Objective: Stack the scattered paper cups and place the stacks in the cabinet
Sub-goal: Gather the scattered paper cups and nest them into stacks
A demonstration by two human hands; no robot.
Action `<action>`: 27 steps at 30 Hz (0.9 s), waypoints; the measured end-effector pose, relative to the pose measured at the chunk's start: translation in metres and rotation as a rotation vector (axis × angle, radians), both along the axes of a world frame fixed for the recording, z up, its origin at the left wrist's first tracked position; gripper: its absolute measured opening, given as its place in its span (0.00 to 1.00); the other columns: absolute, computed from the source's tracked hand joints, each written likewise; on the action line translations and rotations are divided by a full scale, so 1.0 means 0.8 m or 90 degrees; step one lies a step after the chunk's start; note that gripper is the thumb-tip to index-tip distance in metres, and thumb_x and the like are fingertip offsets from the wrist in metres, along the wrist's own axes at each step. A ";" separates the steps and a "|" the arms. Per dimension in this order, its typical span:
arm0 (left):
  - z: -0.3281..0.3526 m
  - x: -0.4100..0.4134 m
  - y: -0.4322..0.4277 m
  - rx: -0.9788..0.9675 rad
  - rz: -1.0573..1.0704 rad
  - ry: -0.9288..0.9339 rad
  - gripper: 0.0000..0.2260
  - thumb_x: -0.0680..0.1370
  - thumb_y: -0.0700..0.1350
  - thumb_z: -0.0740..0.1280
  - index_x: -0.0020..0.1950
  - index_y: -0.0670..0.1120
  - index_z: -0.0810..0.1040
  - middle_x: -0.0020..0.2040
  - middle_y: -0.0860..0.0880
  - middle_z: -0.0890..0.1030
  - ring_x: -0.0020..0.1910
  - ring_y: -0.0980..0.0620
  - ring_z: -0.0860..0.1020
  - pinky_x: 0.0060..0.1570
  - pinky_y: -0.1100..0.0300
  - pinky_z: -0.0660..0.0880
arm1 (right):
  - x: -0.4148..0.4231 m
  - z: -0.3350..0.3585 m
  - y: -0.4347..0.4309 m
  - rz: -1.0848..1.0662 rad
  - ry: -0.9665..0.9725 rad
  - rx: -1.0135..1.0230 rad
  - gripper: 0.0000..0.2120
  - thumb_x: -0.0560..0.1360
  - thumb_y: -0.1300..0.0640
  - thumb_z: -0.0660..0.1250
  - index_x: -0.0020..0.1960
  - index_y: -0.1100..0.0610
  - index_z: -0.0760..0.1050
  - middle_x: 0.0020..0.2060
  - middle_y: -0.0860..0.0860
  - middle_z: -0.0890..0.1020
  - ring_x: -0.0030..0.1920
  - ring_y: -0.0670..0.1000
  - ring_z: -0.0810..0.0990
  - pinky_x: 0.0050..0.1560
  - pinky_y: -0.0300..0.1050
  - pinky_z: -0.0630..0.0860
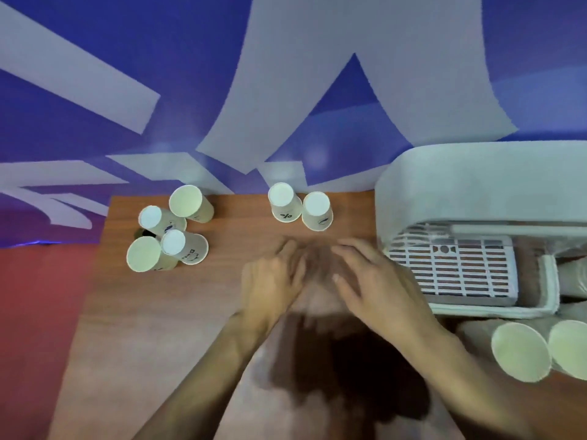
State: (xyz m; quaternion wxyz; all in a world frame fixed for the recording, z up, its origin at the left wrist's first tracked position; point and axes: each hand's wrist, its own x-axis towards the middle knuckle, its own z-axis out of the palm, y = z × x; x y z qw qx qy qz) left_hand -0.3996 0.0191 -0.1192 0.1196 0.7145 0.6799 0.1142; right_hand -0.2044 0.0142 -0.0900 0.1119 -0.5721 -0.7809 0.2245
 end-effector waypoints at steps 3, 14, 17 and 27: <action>-0.017 -0.045 0.058 -0.014 -0.018 0.001 0.18 0.77 0.51 0.65 0.66 0.51 0.74 0.64 0.53 0.75 0.58 0.48 0.77 0.40 0.53 0.76 | -0.048 -0.032 0.061 0.035 -0.083 -0.031 0.26 0.79 0.49 0.65 0.76 0.48 0.64 0.76 0.43 0.64 0.60 0.57 0.81 0.54 0.54 0.79; -0.048 -0.056 0.038 0.145 -0.074 0.015 0.09 0.79 0.52 0.65 0.45 0.49 0.81 0.45 0.50 0.78 0.39 0.46 0.78 0.32 0.55 0.70 | -0.064 -0.068 0.019 -0.013 -0.096 0.015 0.13 0.76 0.52 0.67 0.60 0.51 0.77 0.57 0.48 0.72 0.51 0.54 0.81 0.41 0.51 0.80; -0.032 -0.061 -0.002 0.161 0.019 -0.131 0.13 0.82 0.54 0.62 0.41 0.48 0.77 0.40 0.52 0.75 0.38 0.48 0.75 0.32 0.52 0.71 | -0.056 -0.046 -0.006 -0.084 -0.030 0.066 0.10 0.75 0.52 0.71 0.56 0.49 0.80 0.55 0.44 0.76 0.48 0.50 0.82 0.36 0.47 0.78; -0.072 -0.064 0.011 -0.211 0.104 -0.071 0.14 0.75 0.56 0.70 0.57 0.51 0.80 0.53 0.51 0.82 0.55 0.47 0.78 0.50 0.53 0.76 | -0.071 -0.100 0.059 0.077 -0.093 -0.215 0.33 0.76 0.40 0.68 0.77 0.45 0.61 0.75 0.40 0.63 0.61 0.51 0.79 0.58 0.47 0.73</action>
